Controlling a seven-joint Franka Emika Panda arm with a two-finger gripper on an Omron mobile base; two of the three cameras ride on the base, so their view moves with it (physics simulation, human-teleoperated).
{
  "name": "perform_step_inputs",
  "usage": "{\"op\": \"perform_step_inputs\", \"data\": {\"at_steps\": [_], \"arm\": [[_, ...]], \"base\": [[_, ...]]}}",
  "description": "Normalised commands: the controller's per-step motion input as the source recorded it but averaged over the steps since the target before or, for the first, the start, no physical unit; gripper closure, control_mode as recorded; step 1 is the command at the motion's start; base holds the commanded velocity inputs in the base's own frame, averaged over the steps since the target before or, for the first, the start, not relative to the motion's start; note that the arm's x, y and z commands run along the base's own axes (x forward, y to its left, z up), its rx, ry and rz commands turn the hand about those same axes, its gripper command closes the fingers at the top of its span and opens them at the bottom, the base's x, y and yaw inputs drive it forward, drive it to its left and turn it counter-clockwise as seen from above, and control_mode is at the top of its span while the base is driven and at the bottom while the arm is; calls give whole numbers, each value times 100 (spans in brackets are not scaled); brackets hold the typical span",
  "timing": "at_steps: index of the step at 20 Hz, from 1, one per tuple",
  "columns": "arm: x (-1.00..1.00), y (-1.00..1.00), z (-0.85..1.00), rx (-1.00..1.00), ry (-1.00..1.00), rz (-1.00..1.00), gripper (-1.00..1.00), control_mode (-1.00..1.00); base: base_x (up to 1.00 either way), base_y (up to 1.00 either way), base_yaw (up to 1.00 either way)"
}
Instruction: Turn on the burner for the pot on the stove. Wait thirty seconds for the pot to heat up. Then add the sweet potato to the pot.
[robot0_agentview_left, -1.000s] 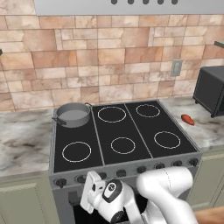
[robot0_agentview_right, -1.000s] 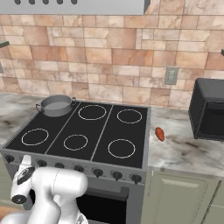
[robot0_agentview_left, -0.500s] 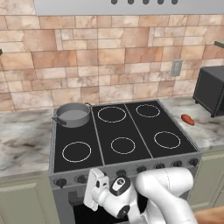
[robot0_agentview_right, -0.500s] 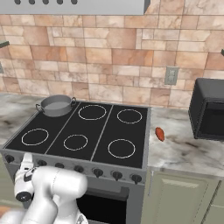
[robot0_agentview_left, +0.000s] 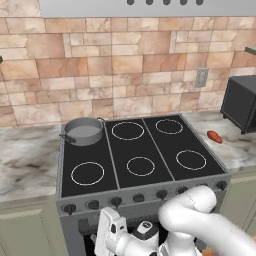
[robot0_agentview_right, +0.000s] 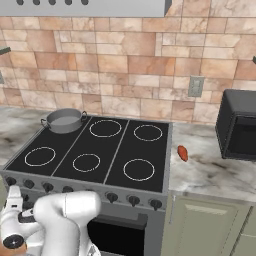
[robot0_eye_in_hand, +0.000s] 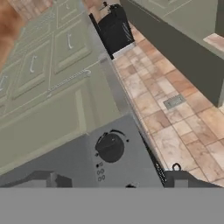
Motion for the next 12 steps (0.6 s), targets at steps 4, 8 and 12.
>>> {"op": "perform_step_inputs", "data": {"at_steps": [4,8,12], "arm": [[-29,0,100,0,4,-12,-100,-100],[-26,0,100,1,25,-18,-100,-100],[-25,-25,100,7,46,-19,-100,-100]], "base": [[0,0,0],[0,0,0],[0,0,0]]}}
